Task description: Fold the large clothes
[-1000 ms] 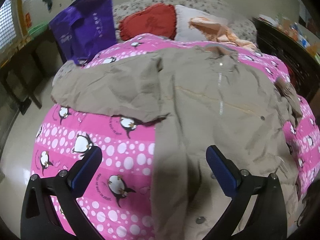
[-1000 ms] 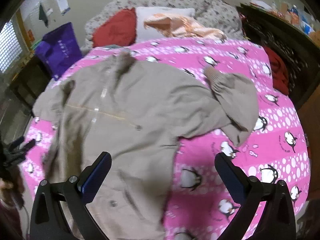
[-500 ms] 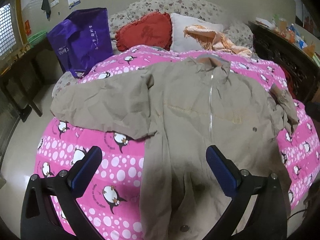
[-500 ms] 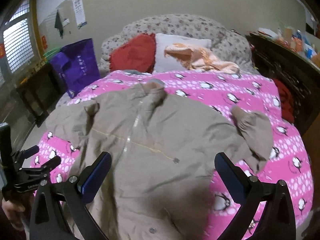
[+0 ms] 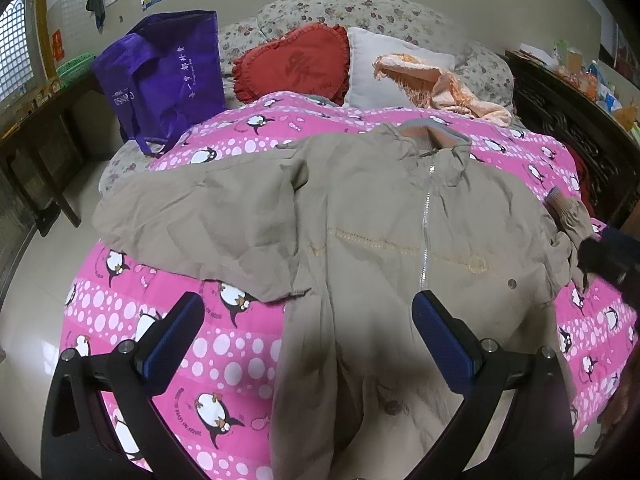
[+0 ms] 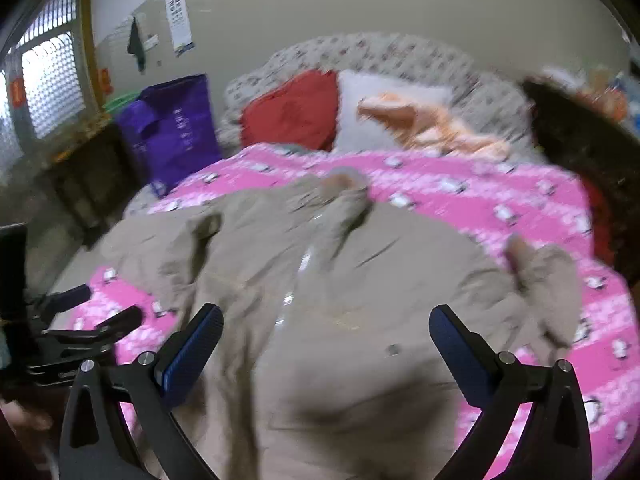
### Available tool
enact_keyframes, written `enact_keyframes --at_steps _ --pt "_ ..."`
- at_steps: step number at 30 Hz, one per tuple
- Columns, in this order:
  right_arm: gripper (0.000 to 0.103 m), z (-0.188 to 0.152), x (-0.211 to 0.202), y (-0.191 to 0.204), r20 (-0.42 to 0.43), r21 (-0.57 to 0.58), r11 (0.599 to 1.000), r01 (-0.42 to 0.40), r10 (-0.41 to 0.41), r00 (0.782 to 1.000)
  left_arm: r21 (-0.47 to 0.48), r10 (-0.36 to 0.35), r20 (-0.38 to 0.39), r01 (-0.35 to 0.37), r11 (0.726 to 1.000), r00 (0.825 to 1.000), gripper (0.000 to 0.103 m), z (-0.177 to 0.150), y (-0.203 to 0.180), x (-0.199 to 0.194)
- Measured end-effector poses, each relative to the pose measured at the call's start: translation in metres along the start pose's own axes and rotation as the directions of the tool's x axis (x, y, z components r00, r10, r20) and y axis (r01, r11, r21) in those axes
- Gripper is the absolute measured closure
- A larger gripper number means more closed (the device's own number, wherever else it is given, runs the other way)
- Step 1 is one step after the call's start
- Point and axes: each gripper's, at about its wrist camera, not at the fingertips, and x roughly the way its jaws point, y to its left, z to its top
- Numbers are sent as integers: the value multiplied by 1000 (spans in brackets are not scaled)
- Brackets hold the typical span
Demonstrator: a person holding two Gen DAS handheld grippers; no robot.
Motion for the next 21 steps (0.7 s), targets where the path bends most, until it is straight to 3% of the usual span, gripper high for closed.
enact_keyframes --at_steps 4,12,21 --pt "0 -5 17 -3 -44 30 999 -26 27 999 1 0 5 0 1000 1000 0 2 -1 5" --pt "0 -6 26 -3 -14 5 996 94 -93 996 -29 1 7 -1 1000 1000 0 7 0 13" --pt "0 -9 34 -2 -14 -17 989 149 -149 989 -19 15 -4 -15 1000 1000 0 6 -3 23"
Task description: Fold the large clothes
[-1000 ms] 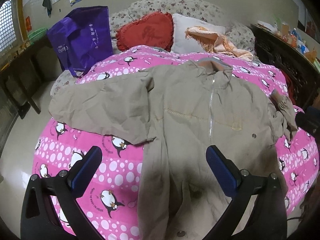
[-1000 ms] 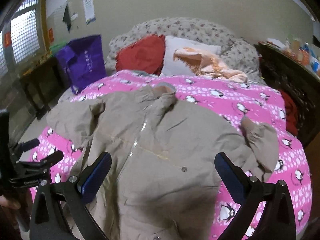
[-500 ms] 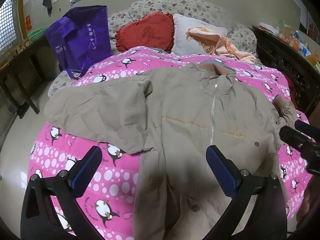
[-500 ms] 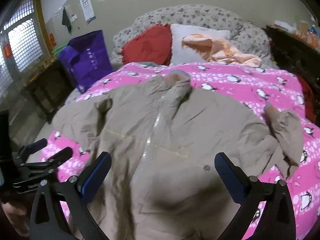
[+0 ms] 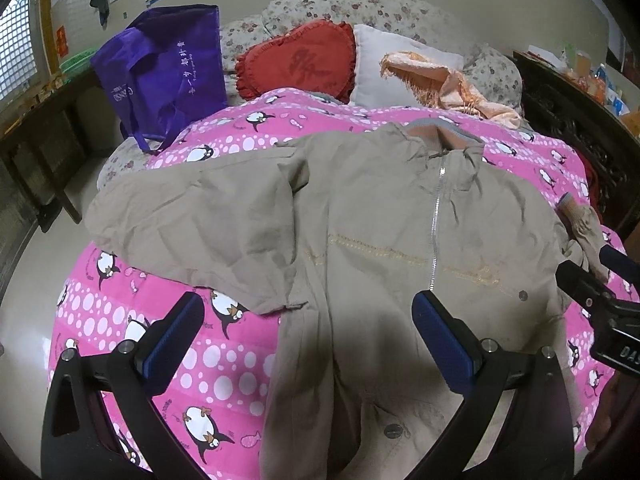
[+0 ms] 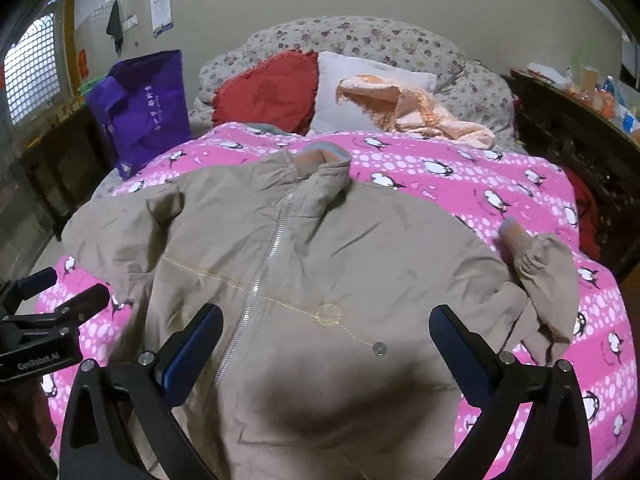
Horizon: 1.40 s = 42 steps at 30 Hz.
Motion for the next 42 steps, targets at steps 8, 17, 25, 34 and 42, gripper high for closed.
enact_keyframes --at_steps 8,17,25,34,42 --pt "1 -2 16 3 -57 29 998 -53 55 997 -2 7 -6 -7 1000 1000 0 -1 2 7" --pt "0 -4 24 7 -53 55 997 -52 55 997 -19 7 -16 -8 1000 1000 0 0 6 14" --pt "0 -1 31 10 -65 44 998 -44 47 997 -26 12 -18 -13 1000 1000 0 1 9 19" --pt "0 -1 38 10 -88 62 997 -39 45 995 -30 11 -31 -12 999 999 0 0 10 23" --pt "0 -3 38 12 -97 46 998 -36 40 994 -25 7 -45 -8 1000 999 0 -1 9 26"
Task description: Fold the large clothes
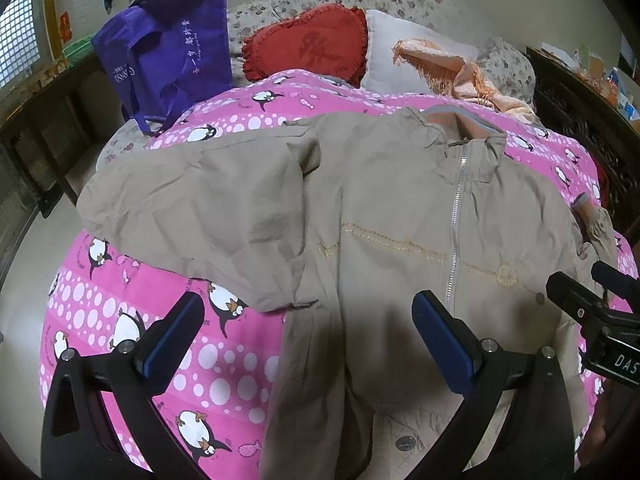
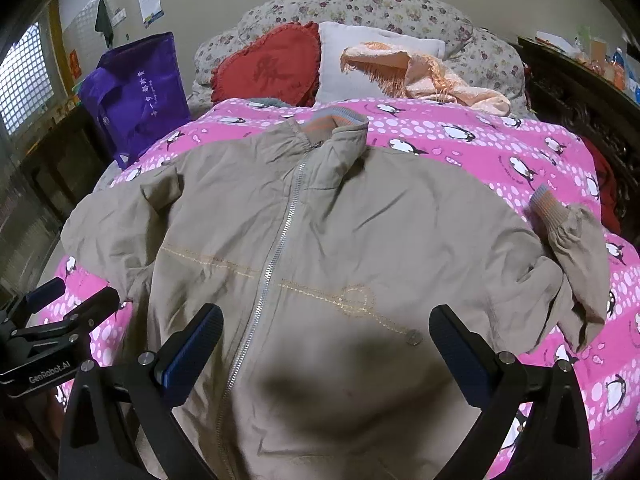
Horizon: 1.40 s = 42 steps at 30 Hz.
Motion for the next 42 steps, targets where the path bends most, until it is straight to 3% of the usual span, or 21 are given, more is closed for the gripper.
enact_keyframes --at_steps 13,21,42 --pt "0 3 0 15 19 -68 997 24 -22 1000 -18 1 -4 -1 1000 1000 0 2 8 4" --pt "0 3 3 13 8 -33 999 -19 19 1000 -28 11 -8 -11 1000 1000 0 2 13 5" --pt "0 1 8 13 -11 -16 1000 -5 5 1000 -53 14 -29 -16 998 999 0 2 24 11"
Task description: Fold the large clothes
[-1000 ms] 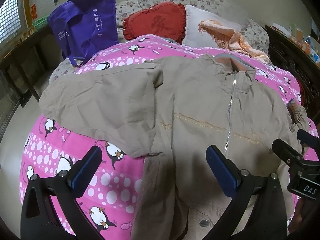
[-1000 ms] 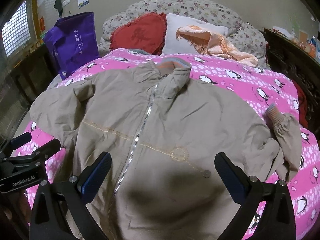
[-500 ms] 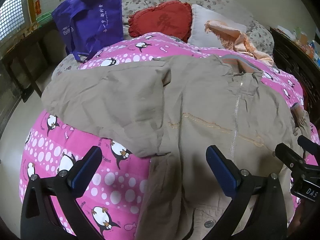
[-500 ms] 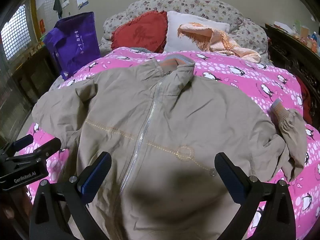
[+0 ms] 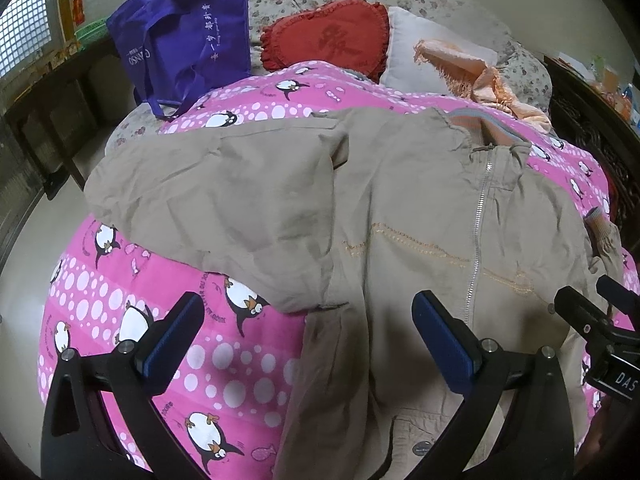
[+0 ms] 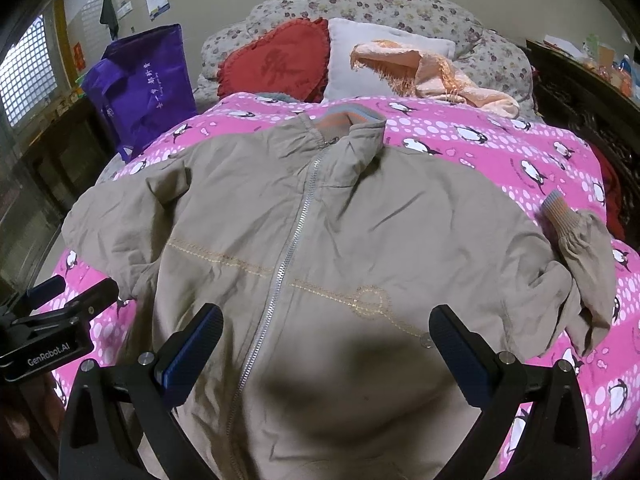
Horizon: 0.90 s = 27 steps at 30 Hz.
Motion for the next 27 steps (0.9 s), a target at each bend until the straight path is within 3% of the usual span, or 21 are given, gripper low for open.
enact_keyframes --at_steps 11,17,21,27 --pt "0 0 3 1 -10 6 1000 -16 16 1000 -27 15 -17 -15 1000 1000 0 2 20 9" --pt "0 0 6 2 -23 -3 1000 -22 22 999 -115 71 -24 -73 991 997 0 12 79 24" --pt "0 0 8 -1 -30 17 999 -38 38 999 -236 117 -27 -120 964 993 0 26 136 38" --pt "0 1 12 5 -39 1 999 -39 39 998 -394 200 -40 -199 897 979 0 51 214 65"
